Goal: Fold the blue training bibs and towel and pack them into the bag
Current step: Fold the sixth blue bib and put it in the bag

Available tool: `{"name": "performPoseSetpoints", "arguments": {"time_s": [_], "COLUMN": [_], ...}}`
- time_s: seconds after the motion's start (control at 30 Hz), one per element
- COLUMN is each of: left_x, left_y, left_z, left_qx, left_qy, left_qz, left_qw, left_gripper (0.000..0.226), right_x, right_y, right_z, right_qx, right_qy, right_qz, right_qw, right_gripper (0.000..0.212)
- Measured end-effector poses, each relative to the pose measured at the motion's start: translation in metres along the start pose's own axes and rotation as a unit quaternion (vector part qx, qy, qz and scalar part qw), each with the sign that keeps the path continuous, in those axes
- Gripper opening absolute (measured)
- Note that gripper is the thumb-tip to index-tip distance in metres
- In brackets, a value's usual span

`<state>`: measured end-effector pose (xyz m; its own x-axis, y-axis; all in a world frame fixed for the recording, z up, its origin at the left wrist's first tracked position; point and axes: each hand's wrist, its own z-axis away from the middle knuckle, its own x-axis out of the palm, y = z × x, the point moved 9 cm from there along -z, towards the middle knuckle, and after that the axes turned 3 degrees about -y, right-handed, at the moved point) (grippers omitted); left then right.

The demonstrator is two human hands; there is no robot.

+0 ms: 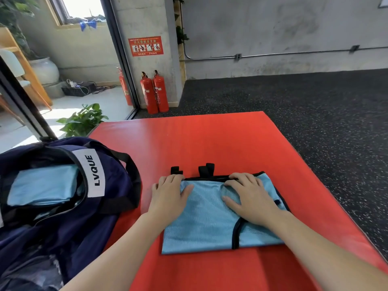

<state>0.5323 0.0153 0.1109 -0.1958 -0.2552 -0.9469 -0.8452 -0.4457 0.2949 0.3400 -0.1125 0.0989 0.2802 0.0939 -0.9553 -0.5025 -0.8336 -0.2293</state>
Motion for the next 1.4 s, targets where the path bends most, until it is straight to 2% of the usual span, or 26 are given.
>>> {"name": "performPoseSetpoints", "arguments": {"time_s": [0.13, 0.27, 0.37, 0.43, 0.67, 0.8, 1.0, 1.23, 1.4], "left_x": [0.004, -0.005, -0.004, 0.001, 0.018, 0.038, 0.051, 0.067, 0.068], "left_y": [-0.001, 0.010, 0.017, 0.019, 0.041, 0.060, 0.087, 0.131, 0.157], "left_z": [-0.003, -0.002, -0.003, -0.004, -0.013, -0.015, -0.012, -0.005, 0.012], "left_qx": [-0.014, -0.004, 0.017, 0.013, 0.003, 0.011, 0.013, 0.063, 0.114], "left_qy": [-0.014, 0.050, 0.051, 0.030, 0.006, -0.046, -0.113, -0.164, -0.173], "left_qz": [-0.026, -0.037, -0.007, 0.004, -0.009, -0.051, -0.049, -0.029, -0.005], "left_qw": [0.999, 0.998, 0.999, 0.999, 1.000, 0.998, 0.992, 0.984, 0.978], "left_gripper": [0.050, 0.036, 0.022, 0.022, 0.050, 0.065, 0.077, 0.064, 0.057], "right_x": [-0.010, -0.015, -0.015, -0.016, -0.029, -0.033, -0.035, -0.033, -0.037], "right_y": [0.022, 0.048, 0.052, 0.052, 0.061, 0.064, 0.040, -0.010, -0.019], "right_z": [-0.008, -0.009, -0.009, -0.007, 0.010, 0.025, 0.065, 0.106, 0.126], "right_qx": [0.032, 0.070, 0.062, 0.057, 0.042, 0.026, -0.041, -0.095, -0.094], "right_qy": [0.000, -0.019, -0.029, -0.033, -0.010, -0.017, -0.054, -0.076, -0.082], "right_qz": [0.012, -0.012, -0.016, -0.009, 0.009, -0.003, -0.047, -0.043, -0.031], "right_qw": [0.999, 0.997, 0.998, 0.998, 0.999, 1.000, 0.997, 0.992, 0.992], "right_gripper": [0.034, 0.020, 0.023, 0.024, 0.020, 0.021, 0.018, 0.036, 0.042]}}
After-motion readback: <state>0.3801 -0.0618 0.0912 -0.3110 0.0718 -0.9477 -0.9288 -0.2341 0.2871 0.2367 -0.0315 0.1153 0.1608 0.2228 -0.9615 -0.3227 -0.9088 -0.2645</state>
